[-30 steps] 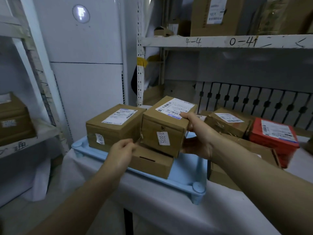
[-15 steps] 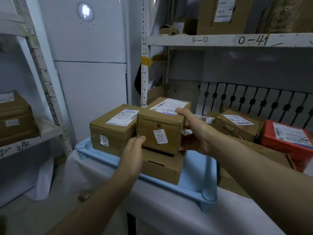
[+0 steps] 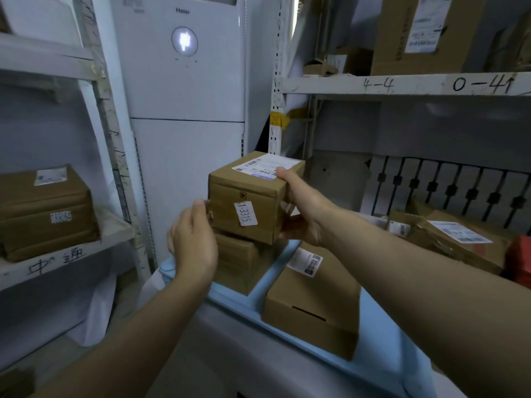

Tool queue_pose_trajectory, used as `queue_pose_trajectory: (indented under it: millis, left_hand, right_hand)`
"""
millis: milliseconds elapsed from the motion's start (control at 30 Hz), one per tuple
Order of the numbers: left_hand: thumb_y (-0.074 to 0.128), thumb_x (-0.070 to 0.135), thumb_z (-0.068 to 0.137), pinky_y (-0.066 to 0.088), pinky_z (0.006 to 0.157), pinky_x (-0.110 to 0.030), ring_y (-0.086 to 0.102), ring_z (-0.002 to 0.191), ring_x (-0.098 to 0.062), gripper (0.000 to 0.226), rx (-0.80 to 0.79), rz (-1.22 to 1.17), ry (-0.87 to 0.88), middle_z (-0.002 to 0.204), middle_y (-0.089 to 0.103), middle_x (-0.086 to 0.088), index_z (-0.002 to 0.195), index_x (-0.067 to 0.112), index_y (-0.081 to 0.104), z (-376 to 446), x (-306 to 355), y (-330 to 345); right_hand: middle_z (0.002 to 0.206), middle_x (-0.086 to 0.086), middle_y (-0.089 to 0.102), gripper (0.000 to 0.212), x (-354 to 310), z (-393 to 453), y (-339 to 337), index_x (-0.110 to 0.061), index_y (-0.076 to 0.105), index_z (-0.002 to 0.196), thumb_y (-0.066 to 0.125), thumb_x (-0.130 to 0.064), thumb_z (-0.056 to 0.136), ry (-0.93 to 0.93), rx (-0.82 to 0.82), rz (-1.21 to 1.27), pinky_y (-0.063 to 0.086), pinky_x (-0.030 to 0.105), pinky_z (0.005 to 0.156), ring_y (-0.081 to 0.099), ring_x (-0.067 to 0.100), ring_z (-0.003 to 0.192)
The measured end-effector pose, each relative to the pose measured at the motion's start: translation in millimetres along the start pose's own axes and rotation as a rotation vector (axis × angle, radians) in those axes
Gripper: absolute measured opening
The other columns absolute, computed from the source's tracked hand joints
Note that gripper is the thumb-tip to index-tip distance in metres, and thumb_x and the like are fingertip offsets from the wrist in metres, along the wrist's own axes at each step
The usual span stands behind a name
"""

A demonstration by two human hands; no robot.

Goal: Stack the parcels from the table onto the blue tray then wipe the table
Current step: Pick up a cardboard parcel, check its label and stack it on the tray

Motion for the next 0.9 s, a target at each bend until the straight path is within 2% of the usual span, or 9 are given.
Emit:
queue_pose_trajectory:
  millis: [100, 233, 333, 400, 533, 600, 700, 800, 900]
  left_hand:
    - [0.018, 0.082, 0.071, 0.041, 0.105, -0.054, 0.057, 0.116, -0.022, 0.079, -0.063, -0.002, -0.062, 0.117, 0.065, 0.001, 0.113, 0.035, 0.065, 12, -7, 12]
    - [0.023, 0.074, 0.082, 0.047, 0.101, -0.050, 0.064, 0.105, -0.021, 0.069, -0.054, -0.040, -0.047, 0.106, 0.072, 0.003, 0.108, 0.030, 0.069, 27, -6, 15]
    - [0.026, 0.058, 0.099, 0.048, 0.096, -0.041, 0.064, 0.104, -0.019, 0.055, -0.044, -0.067, -0.049, 0.108, 0.070, 0.001, 0.116, 0.024, 0.066, 32, -7, 15]
    - [0.027, 0.052, 0.102, 0.046, 0.089, -0.036, 0.061, 0.105, -0.019, 0.052, -0.030, -0.074, -0.046, 0.112, 0.067, -0.001, 0.124, 0.019, 0.060, 35, -7, 14]
    - [0.030, 0.047, 0.103, 0.041, 0.088, -0.035, 0.057, 0.108, -0.019, 0.048, -0.044, -0.022, -0.051, 0.114, 0.061, 0.001, 0.132, 0.016, 0.053, 37, -11, 15]
    - [0.032, 0.050, 0.101, 0.039, 0.100, -0.039, 0.052, 0.118, -0.021, 0.050, -0.021, 0.025, -0.046, 0.126, 0.057, 0.000, 0.137, 0.018, 0.047, 34, -11, 10]
    - [0.043, 0.047, 0.098, 0.020, 0.118, -0.054, 0.026, 0.143, -0.026, 0.054, 0.147, 0.156, 0.002, 0.154, 0.031, -0.004, 0.146, 0.022, 0.036, 14, 3, -6]
    - [0.053, 0.034, 0.095, 0.013, 0.119, -0.046, 0.019, 0.143, -0.024, 0.046, 0.248, 0.145, 0.151, 0.150, 0.027, -0.002, 0.138, 0.020, 0.041, -30, 38, -4]
    - [0.058, 0.027, 0.092, 0.017, 0.115, -0.041, 0.024, 0.138, -0.020, 0.041, 0.173, 0.124, 0.272, 0.145, 0.029, -0.005, 0.130, 0.019, 0.045, -76, 62, 21]
  right_hand:
    - [0.102, 0.009, 0.071, 0.067, 0, 14, 9, -0.023, 0.056, 0.128, 0.057, -0.072, 0.082, 0.001, 0.009, -0.026, 0.059, 0.047, 0.083, 0.070, 0.030, 0.095]
    - [0.105, 0.006, 0.066, 0.068, -5, 27, 13, -0.023, 0.054, 0.129, 0.050, -0.075, 0.085, -0.033, 0.004, -0.067, 0.056, 0.049, 0.092, 0.065, 0.030, 0.103]
    - [0.132, 0.010, 0.060, 0.083, -7, 29, 12, -0.018, 0.046, 0.145, 0.043, -0.077, 0.086, -0.046, 0.004, -0.154, 0.048, 0.050, 0.104, 0.058, 0.032, 0.120]
    - [0.131, 0.010, 0.059, 0.082, -3, 28, 13, -0.018, 0.047, 0.144, 0.040, -0.078, 0.087, -0.041, -0.024, -0.188, 0.051, 0.045, 0.096, 0.059, 0.031, 0.115]
    - [0.092, 0.011, 0.054, 0.072, 10, 23, 10, -0.009, 0.058, 0.119, 0.044, -0.074, 0.089, 0.000, -0.073, -0.138, 0.049, 0.028, 0.058, 0.053, 0.022, 0.068]
    - [0.091, 0.013, 0.054, 0.065, 15, 18, 3, -0.008, 0.058, 0.111, 0.046, -0.069, 0.091, 0.010, -0.070, -0.119, 0.049, 0.029, 0.056, 0.053, 0.024, 0.068]
    - [0.094, 0.013, 0.054, 0.048, 19, 2, -10, -0.011, 0.055, 0.100, 0.049, -0.058, 0.096, -0.021, -0.035, -0.103, 0.048, 0.031, 0.057, 0.053, 0.023, 0.068]
    - [0.093, 0.014, 0.056, 0.049, 26, -25, -29, -0.006, 0.055, 0.116, 0.050, -0.051, 0.098, -0.066, 0.001, -0.137, 0.048, 0.034, 0.059, 0.055, 0.023, 0.067]
    - [0.089, 0.012, 0.060, 0.035, 31, -60, -58, -0.009, 0.059, 0.102, 0.051, -0.043, 0.099, -0.154, 0.069, -0.155, 0.049, 0.038, 0.067, 0.057, 0.025, 0.069]
Point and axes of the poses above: each hand's wrist, its own z-axis towards the middle knuckle, its own y-axis out of the palm, x = y × z, the point moved 10 cm from there along z, towards the middle knuckle
